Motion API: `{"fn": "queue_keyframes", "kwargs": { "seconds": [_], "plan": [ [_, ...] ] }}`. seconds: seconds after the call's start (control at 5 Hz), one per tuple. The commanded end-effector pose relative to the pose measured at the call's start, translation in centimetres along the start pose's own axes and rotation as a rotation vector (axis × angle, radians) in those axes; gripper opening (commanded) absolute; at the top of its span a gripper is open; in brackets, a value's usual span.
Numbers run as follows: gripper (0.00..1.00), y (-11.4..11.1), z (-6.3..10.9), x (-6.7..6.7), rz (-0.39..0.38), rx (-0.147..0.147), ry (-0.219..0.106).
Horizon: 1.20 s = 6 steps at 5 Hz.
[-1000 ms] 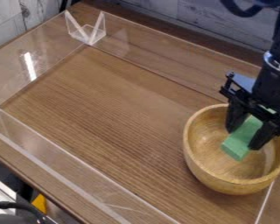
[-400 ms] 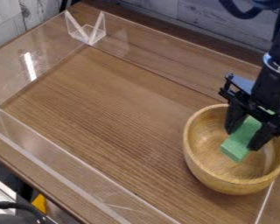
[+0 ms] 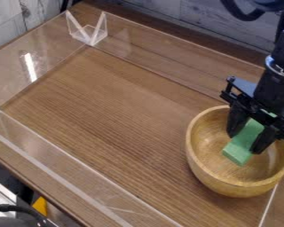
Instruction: Put the green block in the brown bowl
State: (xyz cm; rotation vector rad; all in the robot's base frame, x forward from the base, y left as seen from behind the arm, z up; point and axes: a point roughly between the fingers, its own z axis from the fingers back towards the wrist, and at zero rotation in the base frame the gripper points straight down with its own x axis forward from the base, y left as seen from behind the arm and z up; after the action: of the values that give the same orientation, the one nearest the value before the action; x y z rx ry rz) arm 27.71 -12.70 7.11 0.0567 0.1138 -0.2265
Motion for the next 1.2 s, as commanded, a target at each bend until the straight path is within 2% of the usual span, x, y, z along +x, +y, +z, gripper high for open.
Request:
{"fn": "queue_keyframes", "kwargs": {
  "seconds": [0.0,1.0],
  "plan": [
    [0.0,0.21,0.85,0.21,0.014,-0.009,-0.029],
    [0.0,0.47,0.7,-0.17,0.055,-0.013,-0.014]
  ]
}}
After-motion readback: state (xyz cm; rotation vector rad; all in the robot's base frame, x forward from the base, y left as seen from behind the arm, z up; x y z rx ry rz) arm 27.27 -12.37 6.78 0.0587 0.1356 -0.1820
